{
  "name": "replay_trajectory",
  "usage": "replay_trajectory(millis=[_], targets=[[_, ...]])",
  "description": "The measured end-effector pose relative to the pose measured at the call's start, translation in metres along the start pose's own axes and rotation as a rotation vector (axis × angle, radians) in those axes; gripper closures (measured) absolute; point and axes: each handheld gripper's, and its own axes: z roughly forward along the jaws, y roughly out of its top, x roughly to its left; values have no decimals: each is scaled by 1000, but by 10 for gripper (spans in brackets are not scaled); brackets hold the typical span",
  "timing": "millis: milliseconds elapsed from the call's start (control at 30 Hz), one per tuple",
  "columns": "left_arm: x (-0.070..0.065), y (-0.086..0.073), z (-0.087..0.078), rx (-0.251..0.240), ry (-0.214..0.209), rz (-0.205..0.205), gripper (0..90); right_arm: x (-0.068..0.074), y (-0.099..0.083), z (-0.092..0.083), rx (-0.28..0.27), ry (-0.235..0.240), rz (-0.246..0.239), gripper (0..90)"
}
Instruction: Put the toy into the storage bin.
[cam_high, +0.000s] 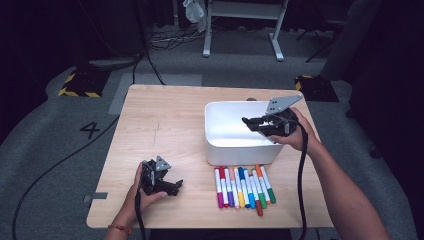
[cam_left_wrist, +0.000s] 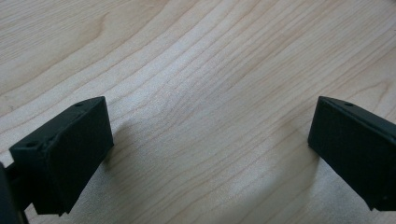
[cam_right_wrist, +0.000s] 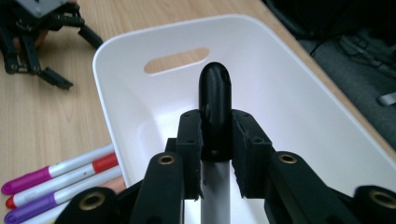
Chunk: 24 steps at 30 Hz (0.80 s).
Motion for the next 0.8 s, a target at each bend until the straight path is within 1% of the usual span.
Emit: replay_trajectory(millis=[100, 200, 300, 367, 467, 567, 600, 633, 800], targets=[[0, 0, 0, 0, 0, -1, 0, 2, -4, 9, 51, 25, -7, 745], [0, 0, 0, -1, -2, -4, 0, 5, -6, 15, 81, 43, -14, 745], [0, 0, 0, -1, -2, -3, 0, 7, -7, 21, 113, 57, -32, 743], [0, 0, 0, 0, 0, -2, 0, 8, -7, 25, 136, 68, -26, 741], [0, 0, 0, 0, 0, -1, 0, 9, -7, 28, 150, 71, -23, 732], [0, 0, 0, -1, 0, -1, 0, 9, -8, 31, 159, 68, -16, 692], [0, 0, 0, -1, -2, -2, 0, 10, -9, 32, 159, 60, -14, 662], [0, 0, 0, 2, 0, 3, 0, 9, -9, 33, 158, 57, -14, 635], [0, 0, 0, 2, -1, 2, 0, 8, -12, 34, 138, 54, 6, 628]])
